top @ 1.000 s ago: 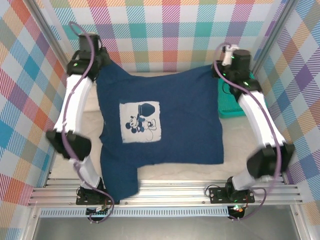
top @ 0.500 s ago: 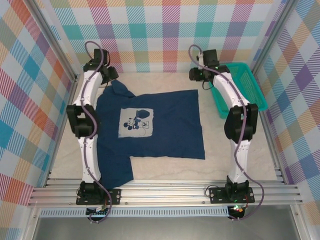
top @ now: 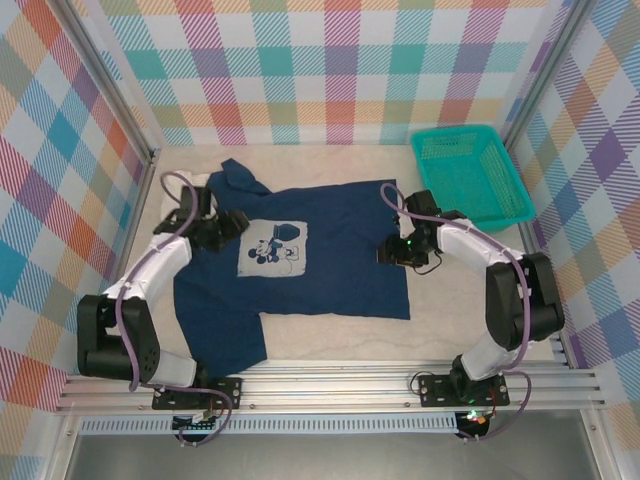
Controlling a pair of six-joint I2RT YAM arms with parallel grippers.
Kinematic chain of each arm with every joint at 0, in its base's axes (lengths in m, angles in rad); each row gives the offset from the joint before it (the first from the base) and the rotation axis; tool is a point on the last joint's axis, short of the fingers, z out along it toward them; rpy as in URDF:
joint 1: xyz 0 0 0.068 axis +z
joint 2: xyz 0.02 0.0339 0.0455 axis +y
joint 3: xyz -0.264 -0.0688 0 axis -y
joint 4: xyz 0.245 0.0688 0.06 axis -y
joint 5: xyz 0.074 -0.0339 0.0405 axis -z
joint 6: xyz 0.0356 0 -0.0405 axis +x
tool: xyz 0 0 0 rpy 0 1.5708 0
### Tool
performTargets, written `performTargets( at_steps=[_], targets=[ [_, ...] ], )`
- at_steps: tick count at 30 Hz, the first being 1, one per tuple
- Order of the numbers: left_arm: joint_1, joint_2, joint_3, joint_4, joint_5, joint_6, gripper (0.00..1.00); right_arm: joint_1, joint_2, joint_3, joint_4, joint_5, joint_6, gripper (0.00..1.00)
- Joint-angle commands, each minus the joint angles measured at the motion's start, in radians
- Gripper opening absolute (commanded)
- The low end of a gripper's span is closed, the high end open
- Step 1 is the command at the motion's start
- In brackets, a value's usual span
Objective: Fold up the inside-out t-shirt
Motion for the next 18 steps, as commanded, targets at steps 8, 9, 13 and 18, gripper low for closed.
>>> performTargets(
  at_steps=[8, 9, 13, 18],
  targets=[
    [-0.048, 0.12, -0.1, 0.099, 0.054, 0.047, 0.6, -0.024, 0.2, 0.104, 0.049, -0.04, 0.038, 0.49],
    [-0.05, 0.138, -0.098, 0.099, 0.063, 0.047, 0.6, -0.033, 0.214, 0.107, 0.036, -0.032, 0.044, 0.49],
    [-0.074, 0.203, -0.086, 0.14, 0.088, 0.061, 0.6, -0.083, 0.228, 0.085, 0.005, 0.001, 0.07, 0.49],
    [-0.12, 0.262, -0.06, 0.162, 0.103, 0.066, 0.61, -0.155, 0.233, 0.086, -0.034, 0.066, 0.075, 0.48]
  ],
)
